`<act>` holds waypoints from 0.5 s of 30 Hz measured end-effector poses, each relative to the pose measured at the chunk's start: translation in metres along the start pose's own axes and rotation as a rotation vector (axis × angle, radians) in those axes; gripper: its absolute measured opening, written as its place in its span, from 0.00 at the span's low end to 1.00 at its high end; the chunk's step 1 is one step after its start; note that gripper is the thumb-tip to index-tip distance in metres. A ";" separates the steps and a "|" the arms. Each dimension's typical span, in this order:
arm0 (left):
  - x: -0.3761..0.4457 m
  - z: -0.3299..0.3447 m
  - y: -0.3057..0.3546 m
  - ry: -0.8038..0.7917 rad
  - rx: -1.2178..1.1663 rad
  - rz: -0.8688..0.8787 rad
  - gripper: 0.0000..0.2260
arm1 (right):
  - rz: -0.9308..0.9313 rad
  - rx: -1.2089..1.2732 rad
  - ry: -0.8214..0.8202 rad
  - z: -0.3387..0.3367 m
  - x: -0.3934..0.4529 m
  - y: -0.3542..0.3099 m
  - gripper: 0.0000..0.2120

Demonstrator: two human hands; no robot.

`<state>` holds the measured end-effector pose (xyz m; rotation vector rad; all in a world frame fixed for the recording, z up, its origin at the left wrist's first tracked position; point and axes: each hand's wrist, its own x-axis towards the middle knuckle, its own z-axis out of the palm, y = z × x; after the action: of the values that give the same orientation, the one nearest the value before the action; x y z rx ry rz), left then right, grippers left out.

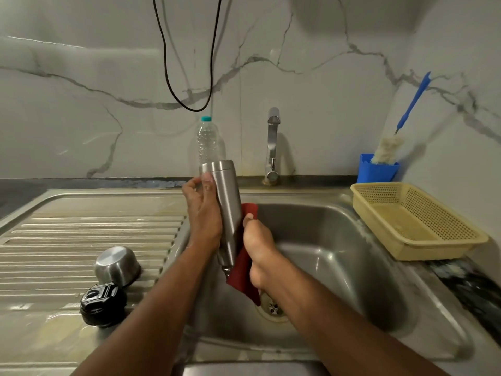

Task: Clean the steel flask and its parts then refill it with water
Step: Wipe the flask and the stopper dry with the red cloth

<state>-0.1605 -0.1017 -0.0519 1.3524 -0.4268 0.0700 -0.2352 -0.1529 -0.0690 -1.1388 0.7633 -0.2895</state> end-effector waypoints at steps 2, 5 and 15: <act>-0.007 0.003 -0.008 -0.154 0.138 -0.032 0.26 | -0.010 0.097 0.010 -0.004 -0.002 -0.009 0.20; -0.012 0.007 -0.026 -0.326 0.234 -0.035 0.22 | -0.122 0.232 0.061 -0.009 -0.002 -0.024 0.17; -0.004 0.008 -0.016 -0.067 -0.060 0.012 0.16 | -0.316 -0.052 0.007 0.002 0.000 -0.006 0.18</act>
<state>-0.1613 -0.1123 -0.0670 1.2961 -0.4898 0.0219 -0.2329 -0.1535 -0.0632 -1.3084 0.5981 -0.5407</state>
